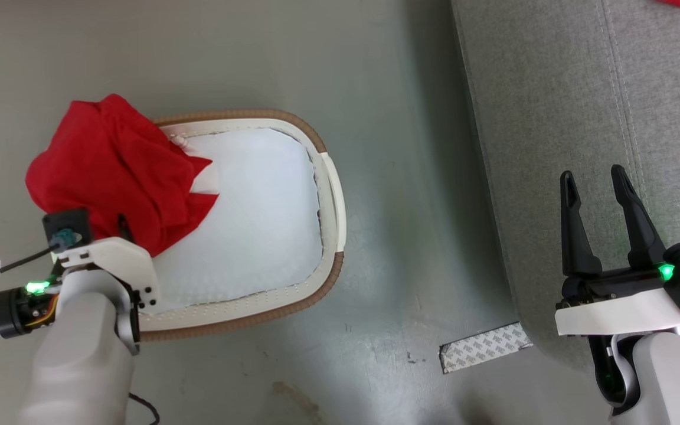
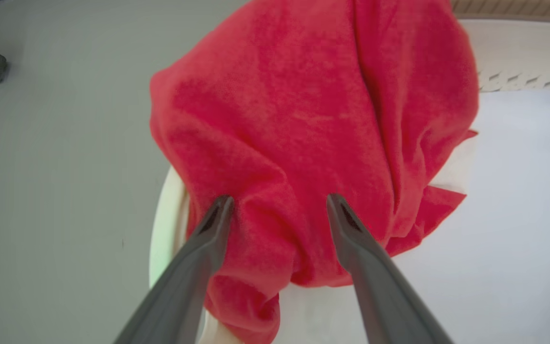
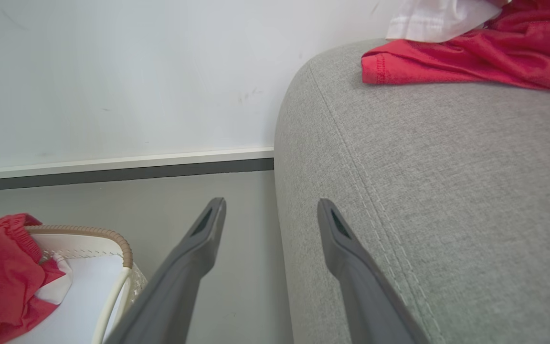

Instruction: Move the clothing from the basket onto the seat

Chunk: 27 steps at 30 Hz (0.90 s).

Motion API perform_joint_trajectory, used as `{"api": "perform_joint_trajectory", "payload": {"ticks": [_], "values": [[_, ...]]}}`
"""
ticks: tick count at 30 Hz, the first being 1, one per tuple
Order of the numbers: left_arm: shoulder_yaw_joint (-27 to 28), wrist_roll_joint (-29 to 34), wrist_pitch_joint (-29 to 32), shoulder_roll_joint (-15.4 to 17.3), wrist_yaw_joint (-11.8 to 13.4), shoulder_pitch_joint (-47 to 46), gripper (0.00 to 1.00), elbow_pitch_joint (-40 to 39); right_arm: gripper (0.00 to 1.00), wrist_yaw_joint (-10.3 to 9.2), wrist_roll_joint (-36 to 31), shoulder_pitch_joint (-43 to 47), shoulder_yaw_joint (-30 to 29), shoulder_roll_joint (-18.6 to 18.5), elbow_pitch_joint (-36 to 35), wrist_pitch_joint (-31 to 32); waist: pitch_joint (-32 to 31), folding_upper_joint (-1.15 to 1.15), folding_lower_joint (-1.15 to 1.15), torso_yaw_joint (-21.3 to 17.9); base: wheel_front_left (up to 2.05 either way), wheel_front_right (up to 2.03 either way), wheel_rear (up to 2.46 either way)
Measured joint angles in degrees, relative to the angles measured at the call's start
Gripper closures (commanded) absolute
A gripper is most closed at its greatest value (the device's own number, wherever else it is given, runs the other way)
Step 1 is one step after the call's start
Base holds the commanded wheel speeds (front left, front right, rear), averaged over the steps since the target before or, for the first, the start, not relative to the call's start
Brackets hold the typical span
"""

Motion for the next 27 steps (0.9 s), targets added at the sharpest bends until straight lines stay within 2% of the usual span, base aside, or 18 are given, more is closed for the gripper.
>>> {"api": "perform_joint_trajectory", "payload": {"ticks": [2, 3, 4, 5, 7, 8, 9, 19, 27], "values": [[-0.1, -0.1, 0.0, 0.3, 0.0, -0.4, 0.00, 0.6, 0.00, 0.00, 0.0, -0.2, 0.0, 0.0, 0.0, 0.0, 0.4, 0.00, 0.00, -0.1, 0.00, 0.00, 0.00], [-0.2, -0.1, -0.2, 0.3, 0.0, -0.7, 0.10, 0.8, 0.00, 0.00, 0.0, -0.3, 0.0, 0.0, -0.1, 0.0, 0.7, 0.00, 0.00, -0.1, 0.00, 0.00, 0.00], [-0.3, -0.1, -0.3, 0.3, -0.1, -1.0, 0.27, 1.0, 0.00, 0.00, 0.1, -0.3, 0.0, 0.0, -0.1, 0.0, 0.9, 0.00, 0.00, -0.2, 0.00, 0.00, 0.00], [-0.5, -0.1, -0.4, 0.4, -0.2, -1.3, 0.56, 1.1, 0.00, 0.00, 0.1, -0.4, -0.1, 0.0, -0.1, 0.0, 1.1, 0.00, 0.00, -0.2, 0.00, 0.00, 0.00], [-0.8, -0.2, -0.4, 0.4, -0.2, -1.9, 0.74, 1.5, 0.00, 0.00, 0.3, -0.4, -0.4, 0.0, -0.2, 0.0, 1.6, 0.00, 0.00, -0.1, 0.00, 0.00, 0.00], [-0.9, -0.2, -0.4, 0.4, -0.3, -2.2, 0.91, 1.7, 0.00, 0.00, 0.3, -0.4, -0.4, 0.0, -0.2, 0.0, 1.9, 0.00, 0.00, -0.1, 0.00, 0.00, 0.00], [-1.1, -0.2, -0.4, 0.4, -0.3, -2.5, 1.00, 1.9, 0.00, 0.00, 0.3, -0.4, -0.5, 0.0, -0.3, 0.0, 2.1, 0.00, 0.00, -0.1, 0.00, 0.00, 0.00], [-1.9, -1.1, -2.5, -1.2, -2.6, -3.7, 1.00, 1.1, 0.00, 0.00, 0.3, -0.5, -0.9, 0.0, 0.3, 0.0, 1.9, 0.00, 0.00, 0.8, 0.00, 0.00, 0.00], [-1.5, -3.9, -3.3, -4.4, -7.8, 0.7, 1.00, -6.9, 0.00, 0.00, -1.1, -0.1, -0.8, 0.0, 1.1, 0.0, -3.0, 0.00, 0.00, 2.1, 0.00, 0.00, 0.00]]}}
